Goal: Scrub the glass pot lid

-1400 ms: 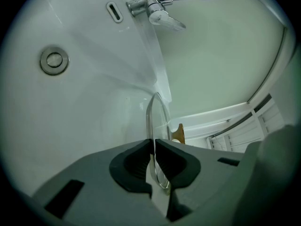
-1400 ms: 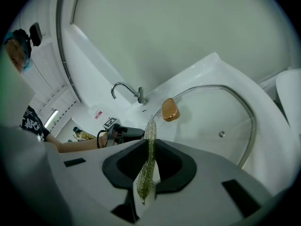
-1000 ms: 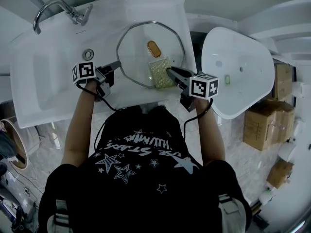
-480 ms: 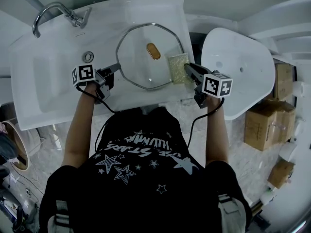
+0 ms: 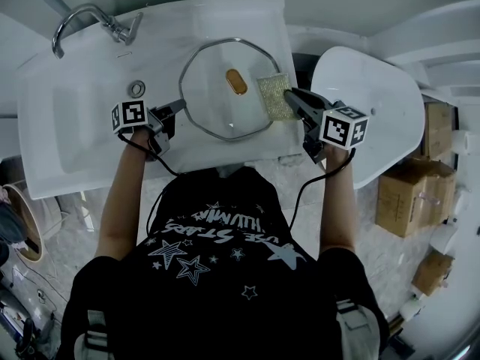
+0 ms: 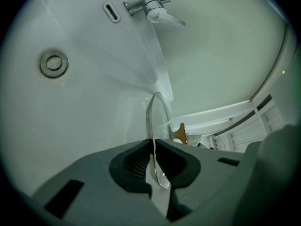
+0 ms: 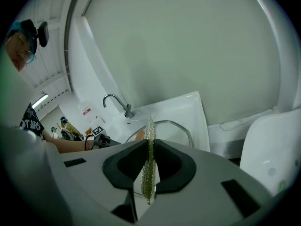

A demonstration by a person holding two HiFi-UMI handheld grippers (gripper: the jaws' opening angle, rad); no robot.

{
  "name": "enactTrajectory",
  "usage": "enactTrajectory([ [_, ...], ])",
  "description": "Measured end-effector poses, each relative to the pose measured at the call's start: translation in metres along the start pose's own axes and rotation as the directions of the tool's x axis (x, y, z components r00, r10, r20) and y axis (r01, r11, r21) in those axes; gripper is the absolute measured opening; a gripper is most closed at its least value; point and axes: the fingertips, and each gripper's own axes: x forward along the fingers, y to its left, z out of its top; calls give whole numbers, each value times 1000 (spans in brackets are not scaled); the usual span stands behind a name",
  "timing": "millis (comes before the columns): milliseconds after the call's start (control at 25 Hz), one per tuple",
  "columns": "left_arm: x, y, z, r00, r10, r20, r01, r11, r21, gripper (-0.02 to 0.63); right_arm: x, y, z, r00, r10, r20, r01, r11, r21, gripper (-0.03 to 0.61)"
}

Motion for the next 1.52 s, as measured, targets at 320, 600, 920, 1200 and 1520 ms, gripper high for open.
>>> enactTrajectory([
  [320,0,0,0,1000,16,3,-16,1000,3,40,32,-6,46,993,-103,-52,70,900,-430,52],
  [600,0,0,0,999,32,0,-32,999,11,40,73,-6,73,986,-160,-45,82,703,-707,52],
  [920,0,-1,0,999,41,-2,-41,999,12,40,105,-22,38,954,-265,-142,0,470,-882,52],
  [1200,0,-1,-1,999,44,1,-44,999,9,40,93,-6,-15,945,-178,-274,-148,516,-844,46],
  [1520,0,0,0,999,42,3,-42,999,2,40,57,26,-75,919,-92,-384,-273,556,-785,46],
])
